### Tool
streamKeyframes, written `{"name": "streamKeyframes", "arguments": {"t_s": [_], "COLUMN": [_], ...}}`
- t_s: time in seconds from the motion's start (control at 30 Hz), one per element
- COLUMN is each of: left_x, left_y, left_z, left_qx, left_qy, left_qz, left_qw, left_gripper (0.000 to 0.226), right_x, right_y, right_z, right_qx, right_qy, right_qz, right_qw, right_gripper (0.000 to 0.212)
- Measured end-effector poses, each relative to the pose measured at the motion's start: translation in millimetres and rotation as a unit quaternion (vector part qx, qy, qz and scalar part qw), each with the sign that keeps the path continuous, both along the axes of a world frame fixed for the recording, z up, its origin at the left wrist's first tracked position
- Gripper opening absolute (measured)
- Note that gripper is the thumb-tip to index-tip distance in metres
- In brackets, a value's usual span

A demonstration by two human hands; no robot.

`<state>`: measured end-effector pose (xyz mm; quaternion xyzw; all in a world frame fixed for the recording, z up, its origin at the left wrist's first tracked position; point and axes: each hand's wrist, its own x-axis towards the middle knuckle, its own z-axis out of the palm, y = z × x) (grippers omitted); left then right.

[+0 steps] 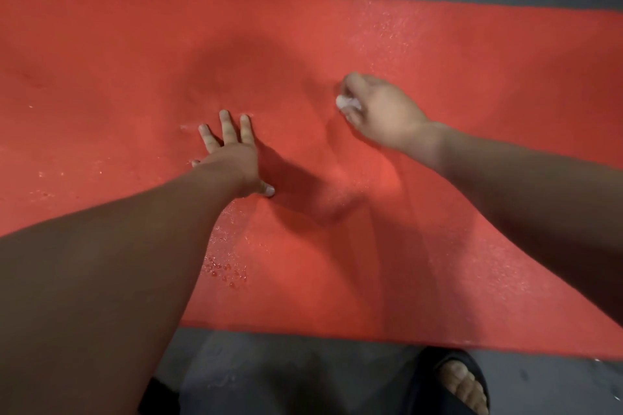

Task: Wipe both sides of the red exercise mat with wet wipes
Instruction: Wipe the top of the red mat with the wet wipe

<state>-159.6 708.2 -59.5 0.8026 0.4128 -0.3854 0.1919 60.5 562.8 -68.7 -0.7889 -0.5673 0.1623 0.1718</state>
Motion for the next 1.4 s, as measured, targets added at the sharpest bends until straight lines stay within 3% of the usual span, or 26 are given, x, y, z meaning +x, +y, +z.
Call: {"name": "streamKeyframes", "arguments": {"t_s": [0.07,0.17,0.27,0.47,0.53,0.63,0.73,0.8,0.93,0.97,1.13,1.23,1.4], "left_x": [0.2,0.0,-0.2,-1.4,-1.4,-2.2,-2.3,-3.3,-2.3,-1.9,-9.2,-25.4,-70.5], "left_y": [-0.9,-0.5,0.0,0.4,1.0,1.4,1.4,1.7,-0.5,-1.2,-1.6,-5.6,-19.9], "left_z": [1.3,2.3,1.3,0.4,0.3,-1.8,-5.0,-6.2,-2.9,-1.4,4.7,6.3,15.1], "left_qx": [-0.002,-0.001,-0.006,-0.006,-0.006,-0.003,0.004,0.008,0.010,0.012,0.020,0.039,0.073], "left_qy": [0.001,-0.001,-0.002,-0.009,-0.010,-0.007,-0.012,-0.015,-0.022,-0.024,-0.043,-0.079,-0.097], "left_qz": [0.001,0.001,0.002,0.006,0.004,0.000,-0.004,-0.006,-0.007,-0.008,-0.005,-0.007,-0.026], "left_qw": [1.000,1.000,1.000,1.000,1.000,1.000,1.000,1.000,1.000,1.000,0.999,0.996,0.992], "left_gripper": [0.147,0.147,0.147,0.147,0.147,0.146,0.148,0.149,0.148,0.148,0.145,0.137,0.123], "right_x": [1.3,-3.8,0.5,-8.6,-43.2,-103.9,-100.9,-70.5,-24.4,-32.9,-122.2,-106.6,-46.0], "right_y": [0.8,-6.4,-7.1,1.3,-7.6,-31.6,-34.7,-20.5,-7.7,-12.2,-66.6,-66.8,-42.2], "right_z": [-1.2,0.0,4.9,-8.1,-10.0,0.8,-0.6,-9.6,-11.3,-10.3,5.5,6.6,3.2], "right_qx": [-0.001,-0.018,-0.039,-0.018,-0.018,-0.032,0.007,0.028,0.028,0.024,-0.018,-0.019,-0.014], "right_qy": [-0.006,-0.016,-0.010,-0.039,-0.034,-0.014,-0.073,-0.081,-0.095,-0.098,-0.044,-0.072,-0.100], "right_qz": [-0.046,0.030,0.101,-0.043,0.018,0.206,0.307,0.251,0.006,0.000,0.240,0.276,-0.024], "right_qw": [0.999,0.999,0.994,0.998,0.999,0.978,0.949,0.964,0.995,0.995,0.970,0.958,0.995], "right_gripper": [0.018,0.023,0.009,0.018,0.023,0.029,0.032,0.030,0.024,0.024,0.015,0.025,0.015]}}
